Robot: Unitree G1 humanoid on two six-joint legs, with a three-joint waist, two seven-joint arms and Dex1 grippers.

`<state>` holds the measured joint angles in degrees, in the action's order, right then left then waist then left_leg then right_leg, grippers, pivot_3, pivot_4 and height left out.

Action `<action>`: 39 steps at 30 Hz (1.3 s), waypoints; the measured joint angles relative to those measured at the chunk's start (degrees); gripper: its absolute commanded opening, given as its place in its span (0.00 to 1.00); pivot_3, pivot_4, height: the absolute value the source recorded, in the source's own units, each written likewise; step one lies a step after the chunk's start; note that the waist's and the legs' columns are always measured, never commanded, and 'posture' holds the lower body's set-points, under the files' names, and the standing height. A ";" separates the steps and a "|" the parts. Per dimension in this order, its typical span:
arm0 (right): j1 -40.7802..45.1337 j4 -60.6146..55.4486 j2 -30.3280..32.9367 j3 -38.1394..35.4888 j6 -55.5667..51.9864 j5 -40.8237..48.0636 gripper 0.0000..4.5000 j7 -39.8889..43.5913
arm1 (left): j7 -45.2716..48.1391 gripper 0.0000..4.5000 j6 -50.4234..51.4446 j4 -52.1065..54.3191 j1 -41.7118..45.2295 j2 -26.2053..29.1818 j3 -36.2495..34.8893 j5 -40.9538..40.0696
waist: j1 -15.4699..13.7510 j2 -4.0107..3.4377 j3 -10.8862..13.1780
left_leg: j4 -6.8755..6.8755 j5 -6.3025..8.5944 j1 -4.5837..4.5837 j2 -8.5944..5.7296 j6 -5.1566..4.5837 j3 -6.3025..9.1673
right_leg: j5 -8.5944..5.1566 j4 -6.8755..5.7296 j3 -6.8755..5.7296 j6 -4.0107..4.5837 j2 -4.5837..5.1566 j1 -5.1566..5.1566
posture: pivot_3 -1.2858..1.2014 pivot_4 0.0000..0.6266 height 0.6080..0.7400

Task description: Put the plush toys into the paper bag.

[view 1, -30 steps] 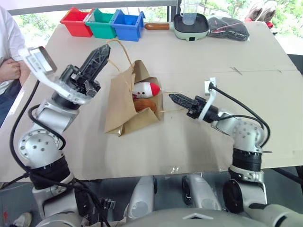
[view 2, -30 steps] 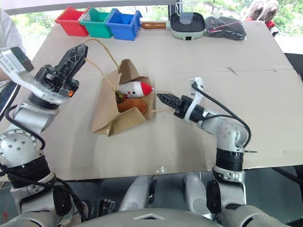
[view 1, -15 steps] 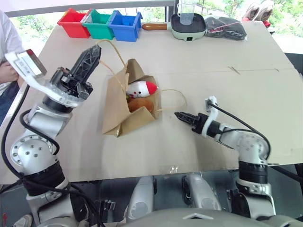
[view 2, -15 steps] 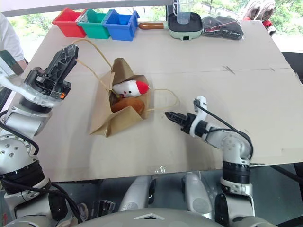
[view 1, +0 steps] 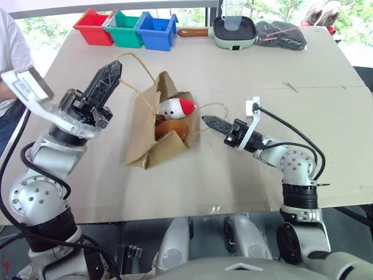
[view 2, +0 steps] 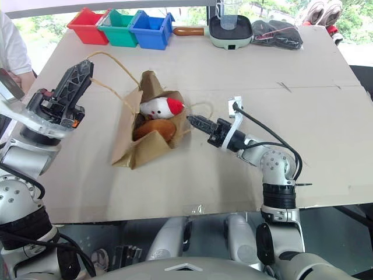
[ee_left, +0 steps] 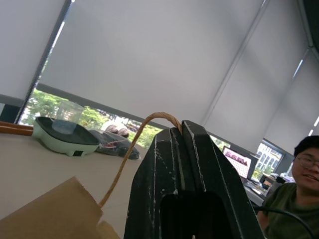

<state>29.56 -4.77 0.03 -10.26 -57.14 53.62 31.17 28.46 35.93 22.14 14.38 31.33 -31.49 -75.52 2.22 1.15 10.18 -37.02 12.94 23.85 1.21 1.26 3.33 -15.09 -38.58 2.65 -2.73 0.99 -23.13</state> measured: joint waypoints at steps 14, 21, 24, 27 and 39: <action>9.52 -16.58 12.35 0.87 -2.81 14.35 0.01 -10.09 | 5.34 0.00 -8.98 -11.69 8.49 1.38 9.26 19.83 | -0.34 0.02 -0.02 | 0.16 0.00 0.01 -0.07 0.00 0.03 | 0.00 0.14 -0.03 0.00 0.04 0.01 | 0.52 0.24 1.00; 6.53 -20.62 21.48 5.98 -2.05 8.52 0.12 -7.61 | 10.72 0.00 -11.37 -19.14 14.13 0.70 17.15 29.56 | 0.49 -0.01 0.02 | 0.25 0.00 -0.05 0.00 0.00 -0.08 | 0.00 0.14 0.10 0.00 -0.03 -0.04 | 0.52 0.24 1.00; 4.72 -21.41 23.14 7.65 -1.18 6.73 0.38 -6.32 | 14.65 0.22 -11.02 -19.97 12.50 1.97 17.02 29.87 | 0.49 -0.01 0.02 | 0.36 0.00 -0.02 0.03 0.00 -0.06 | -0.01 0.18 0.06 0.01 -0.03 -0.08 | 0.52 0.24 1.00; 3.47 -22.87 26.39 7.32 -1.55 7.40 0.65 -5.67 | 16.72 0.49 -10.36 -19.03 9.34 2.59 15.82 29.22 | 0.19 -0.01 0.02 | 0.39 0.00 0.05 0.03 0.00 -0.13 | -0.01 0.27 0.09 0.01 0.03 -0.13 | 0.52 0.24 1.00; 9.39 -26.43 34.28 5.69 -2.60 14.93 0.66 -2.25 | 19.15 0.99 -1.04 -3.96 -10.29 5.60 4.85 16.18 | 0.22 0.00 0.03 | 0.42 0.00 -0.05 0.13 -0.01 -0.26 | -0.01 0.37 0.21 0.01 -0.03 -0.11 | 0.52 0.24 1.00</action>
<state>38.96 -31.20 34.31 -4.57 -59.74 68.55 28.92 47.61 34.89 18.18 4.09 36.93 -26.65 -59.34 2.44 1.15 10.22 -36.60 12.94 23.80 1.33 1.25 3.07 -15.10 -38.21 2.86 -2.72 0.96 -23.24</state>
